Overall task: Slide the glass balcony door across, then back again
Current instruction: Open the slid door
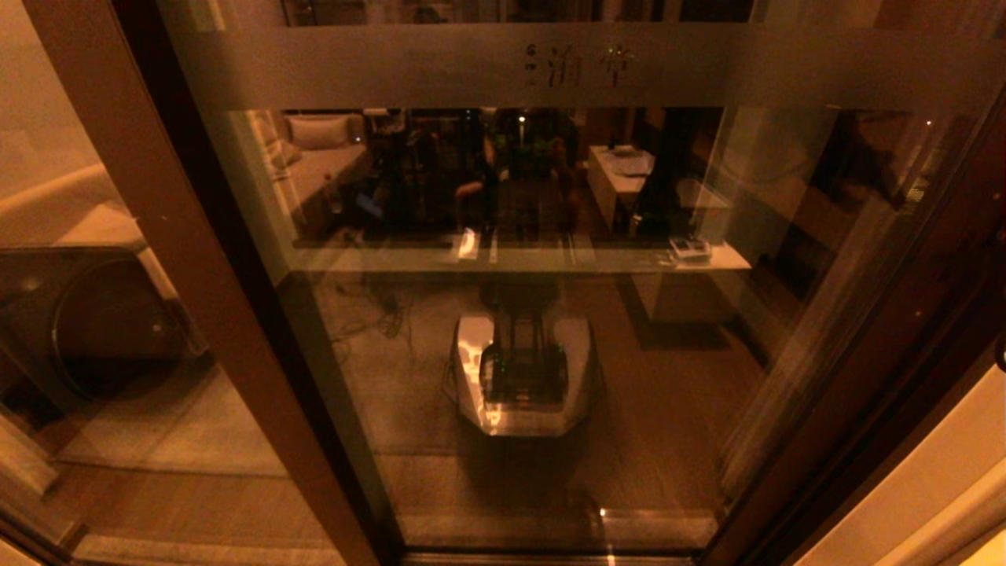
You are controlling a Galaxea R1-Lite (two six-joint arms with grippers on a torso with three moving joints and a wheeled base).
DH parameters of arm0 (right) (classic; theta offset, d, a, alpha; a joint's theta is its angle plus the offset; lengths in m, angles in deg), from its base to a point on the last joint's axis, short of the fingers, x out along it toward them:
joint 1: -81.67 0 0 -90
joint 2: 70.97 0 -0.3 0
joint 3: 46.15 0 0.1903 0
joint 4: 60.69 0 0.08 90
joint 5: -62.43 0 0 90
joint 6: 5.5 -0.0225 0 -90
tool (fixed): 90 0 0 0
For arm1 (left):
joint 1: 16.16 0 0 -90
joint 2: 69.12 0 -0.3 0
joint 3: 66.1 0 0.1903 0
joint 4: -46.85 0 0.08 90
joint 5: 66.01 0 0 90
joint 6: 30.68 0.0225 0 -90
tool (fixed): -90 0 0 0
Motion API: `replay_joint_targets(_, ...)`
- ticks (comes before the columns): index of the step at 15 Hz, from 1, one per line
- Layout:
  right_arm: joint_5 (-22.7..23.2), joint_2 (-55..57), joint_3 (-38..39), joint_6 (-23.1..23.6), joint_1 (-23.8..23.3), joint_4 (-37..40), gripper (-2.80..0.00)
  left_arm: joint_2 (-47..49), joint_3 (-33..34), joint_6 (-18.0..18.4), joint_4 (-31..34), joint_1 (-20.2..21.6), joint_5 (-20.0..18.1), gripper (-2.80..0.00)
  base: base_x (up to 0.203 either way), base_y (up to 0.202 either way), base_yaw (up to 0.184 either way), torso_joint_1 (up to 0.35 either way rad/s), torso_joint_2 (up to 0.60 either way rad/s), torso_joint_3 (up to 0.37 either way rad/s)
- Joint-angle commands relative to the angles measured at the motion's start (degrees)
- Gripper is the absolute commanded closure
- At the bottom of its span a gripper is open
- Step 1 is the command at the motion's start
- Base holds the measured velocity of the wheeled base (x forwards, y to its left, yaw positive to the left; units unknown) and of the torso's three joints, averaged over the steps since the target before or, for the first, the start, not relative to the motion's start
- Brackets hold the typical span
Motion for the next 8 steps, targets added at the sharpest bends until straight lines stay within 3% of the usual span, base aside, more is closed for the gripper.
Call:
replay_joint_targets(1,0.1,-1.1,-0.2,0.1,-1.1,-0.1,0.0,0.0,0.0,0.0,0.0,0.0,0.0,0.0,0.0,0.0,0.0,0.0,0.0,0.0)
replay_joint_targets(3,-0.5,0.1,-1.0,0.1,-1.6,-0.1,0.0,0.0,0.0,0.0,0.0,0.0,0.0,0.0,0.0,0.0,0.0,0.0,0.0,0.0)
replay_joint_targets(8,-10.9,5.0,-5.4,0.1,-1.7,-0.6,0.0,0.0,0.0,0.0,0.0,0.0,0.0,0.0,0.0,0.0,0.0,0.0,0.0,0.0)
